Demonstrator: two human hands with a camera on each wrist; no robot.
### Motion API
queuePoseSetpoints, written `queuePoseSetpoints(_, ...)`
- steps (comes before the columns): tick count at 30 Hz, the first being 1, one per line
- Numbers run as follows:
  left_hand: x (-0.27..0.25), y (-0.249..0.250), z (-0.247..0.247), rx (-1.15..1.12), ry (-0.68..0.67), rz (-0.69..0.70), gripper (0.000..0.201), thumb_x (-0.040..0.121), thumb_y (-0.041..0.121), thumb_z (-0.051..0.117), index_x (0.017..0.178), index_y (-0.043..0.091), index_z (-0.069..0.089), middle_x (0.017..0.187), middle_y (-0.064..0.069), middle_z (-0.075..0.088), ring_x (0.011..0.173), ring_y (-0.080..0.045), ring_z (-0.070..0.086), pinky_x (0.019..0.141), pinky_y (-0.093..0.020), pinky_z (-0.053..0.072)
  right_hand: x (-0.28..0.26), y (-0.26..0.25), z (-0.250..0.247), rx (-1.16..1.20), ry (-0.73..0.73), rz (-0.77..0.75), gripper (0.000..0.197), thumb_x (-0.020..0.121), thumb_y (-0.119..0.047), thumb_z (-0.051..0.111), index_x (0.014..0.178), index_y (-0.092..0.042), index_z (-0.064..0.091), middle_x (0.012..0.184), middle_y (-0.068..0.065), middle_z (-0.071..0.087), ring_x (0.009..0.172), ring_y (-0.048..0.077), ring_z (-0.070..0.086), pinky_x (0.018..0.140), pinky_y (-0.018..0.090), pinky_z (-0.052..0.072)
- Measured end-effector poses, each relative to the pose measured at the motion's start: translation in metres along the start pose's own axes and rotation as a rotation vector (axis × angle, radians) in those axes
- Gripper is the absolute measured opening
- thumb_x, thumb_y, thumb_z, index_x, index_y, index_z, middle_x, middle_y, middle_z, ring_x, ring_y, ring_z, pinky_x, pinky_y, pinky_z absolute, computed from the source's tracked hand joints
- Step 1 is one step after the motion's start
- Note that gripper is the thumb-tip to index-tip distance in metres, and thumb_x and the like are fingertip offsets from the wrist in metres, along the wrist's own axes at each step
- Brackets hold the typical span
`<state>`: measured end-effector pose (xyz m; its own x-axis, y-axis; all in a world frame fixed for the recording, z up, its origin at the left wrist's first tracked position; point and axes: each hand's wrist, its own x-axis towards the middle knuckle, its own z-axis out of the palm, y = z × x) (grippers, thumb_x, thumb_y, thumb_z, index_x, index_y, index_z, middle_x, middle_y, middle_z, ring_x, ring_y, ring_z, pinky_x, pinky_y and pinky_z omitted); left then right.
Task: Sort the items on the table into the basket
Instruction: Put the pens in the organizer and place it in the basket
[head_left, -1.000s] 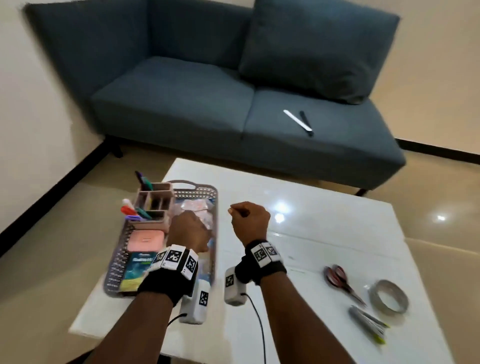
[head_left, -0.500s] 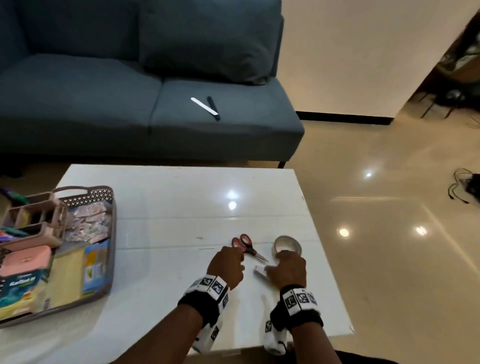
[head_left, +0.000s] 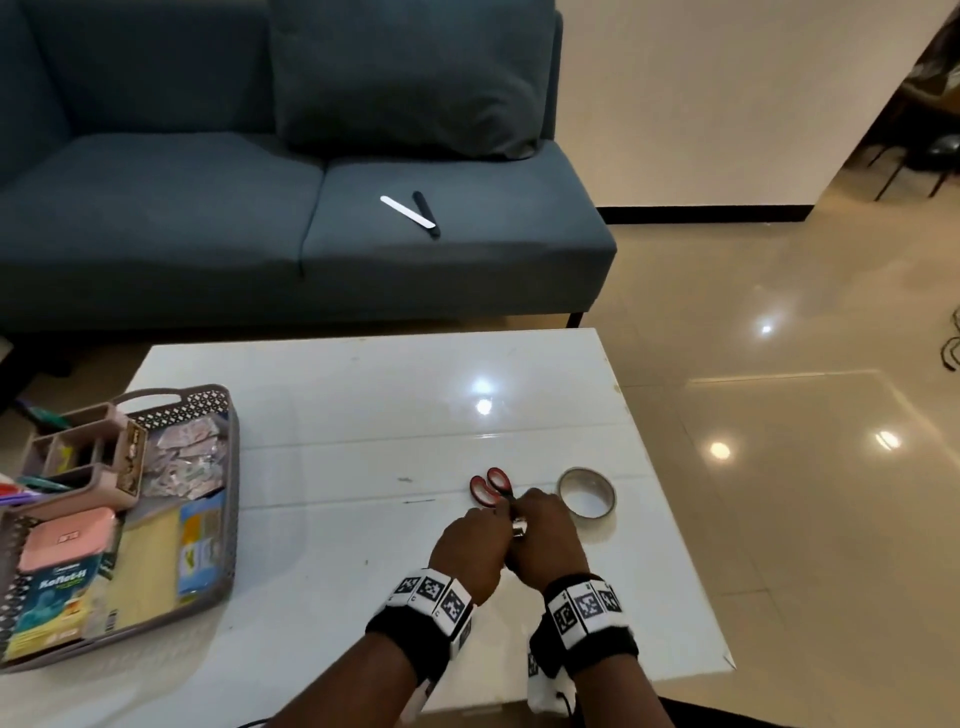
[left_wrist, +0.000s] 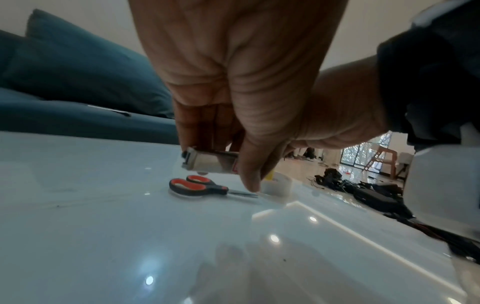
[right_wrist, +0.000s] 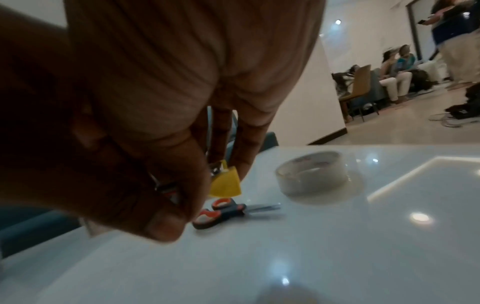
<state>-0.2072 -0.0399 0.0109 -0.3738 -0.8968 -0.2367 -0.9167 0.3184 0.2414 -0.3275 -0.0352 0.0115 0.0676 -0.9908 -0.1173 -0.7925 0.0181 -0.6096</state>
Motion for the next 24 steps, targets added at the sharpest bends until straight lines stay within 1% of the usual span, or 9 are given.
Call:
queuePoseSetpoints(4, -0.014, -0.03, -0.021, -0.004, 0.072, -0.136, 0.04, 0.088, 0.006, 0.051, 0.127, 0.009, 0.046, 0.115, -0.009, 0.063, 0.106, -0.027, 0.061, 0.085, -0.036, 0.049, 0.019, -0.023, 0.007, 0.182, 0.005, -0.115, 0.047, 0.061, -0.004, 0.066, 0.106, -0.017, 0.067, 0.101, -0.003, 0.065, 0.091, 0.016, 0.061, 0.077, 0.035, 0.055)
queuePoseSetpoints(7, -0.034, -0.07, -0.038, -0.113, 0.163, -0.337, 0.032, 0.088, 0.011, 0.053, 0.12, 0.011, 0.048, 0.119, -0.007, 0.059, 0.111, -0.025, 0.058, 0.087, -0.031, 0.045, 0.046, -0.012, 0.023, 0.216, 0.099, -0.118, 0.037, 0.066, -0.005, 0.063, 0.101, -0.016, 0.069, 0.098, -0.003, 0.067, 0.083, 0.017, 0.067, 0.074, 0.036, 0.058)
queuePoseSetpoints(10, -0.064, -0.123, -0.06, -0.298, 0.362, -0.59, 0.026, 0.084, 0.016, 0.059, 0.109, 0.008, 0.053, 0.112, -0.009, 0.063, 0.106, -0.028, 0.06, 0.081, -0.032, 0.044, 0.067, 0.004, 0.04, -0.194, 0.071, -0.123, 0.018, 0.071, -0.019, 0.058, 0.082, -0.014, 0.071, 0.086, 0.011, 0.067, 0.079, 0.037, 0.064, 0.071, 0.04, 0.055)
queuePoseSetpoints(13, -0.1, -0.191, -0.084, -0.373, 0.576, -0.79, 0.023, 0.076, 0.025, 0.069, 0.091, 0.008, 0.065, 0.094, -0.012, 0.071, 0.096, -0.033, 0.065, 0.076, -0.036, 0.048, 0.073, 0.015, 0.059, -0.507, -0.088, -0.05, 0.021, 0.06, -0.024, 0.065, 0.079, -0.018, 0.069, 0.075, 0.009, 0.06, 0.074, 0.036, 0.052, 0.061, 0.042, 0.049)
queuePoseSetpoints(15, -0.126, -0.241, -0.099, -0.383, 0.519, -0.903, 0.032, 0.069, 0.041, 0.073, 0.083, 0.013, 0.073, 0.082, -0.006, 0.074, 0.086, -0.028, 0.069, 0.071, -0.031, 0.051, 0.071, 0.013, 0.061, -0.537, -0.13, 0.049, 0.024, 0.064, -0.022, 0.074, 0.088, -0.023, 0.069, 0.078, 0.007, 0.058, 0.077, 0.033, 0.045, 0.063, 0.04, 0.045)
queuePoseSetpoints(18, -0.154, -0.307, -0.11, -0.459, 0.382, -1.027, 0.046, 0.055, 0.056, 0.083, 0.068, 0.012, 0.075, 0.066, -0.002, 0.072, 0.068, -0.019, 0.07, 0.066, -0.029, 0.057, 0.07, 0.008, 0.056, -0.444, -0.104, 0.16, 0.032, 0.09, -0.04, 0.04, 0.121, -0.034, 0.048, 0.11, 0.007, 0.052, 0.098, 0.036, 0.046, 0.085, 0.039, 0.046)
queuePoseSetpoints(20, -0.164, -0.332, -0.108, -0.486, 0.36, -1.07, 0.051, 0.048, 0.051, 0.089, 0.07, 0.009, 0.073, 0.07, -0.003, 0.073, 0.069, -0.018, 0.071, 0.068, -0.03, 0.059, 0.072, 0.002, 0.049, -0.439, -0.078, 0.209, 0.034, 0.089, -0.05, 0.047, 0.108, -0.023, 0.046, 0.113, 0.011, 0.057, 0.106, 0.036, 0.054, 0.093, 0.04, 0.044)
queuePoseSetpoints(23, -0.158, -0.347, -0.095, -0.415, 0.318, -0.993, 0.061, 0.053, 0.036, 0.094, 0.102, 0.01, 0.07, 0.103, -0.005, 0.072, 0.098, -0.022, 0.067, 0.084, -0.029, 0.053, 0.071, -0.016, 0.041, -0.512, -0.095, 0.111, 0.034, 0.084, -0.054, 0.06, 0.08, -0.023, 0.047, 0.111, 0.019, 0.057, 0.112, 0.038, 0.056, 0.1, 0.04, 0.039)
queuePoseSetpoints(24, -0.154, -0.351, -0.089, -0.364, 0.274, -0.979, 0.066, 0.055, 0.036, 0.093, 0.109, 0.009, 0.067, 0.109, -0.006, 0.07, 0.104, -0.023, 0.065, 0.088, -0.03, 0.052, 0.075, -0.022, 0.041, -0.537, -0.105, 0.187, 0.036, 0.084, -0.054, 0.061, 0.078, -0.023, 0.045, 0.11, 0.02, 0.056, 0.113, 0.038, 0.055, 0.1, 0.041, 0.038)
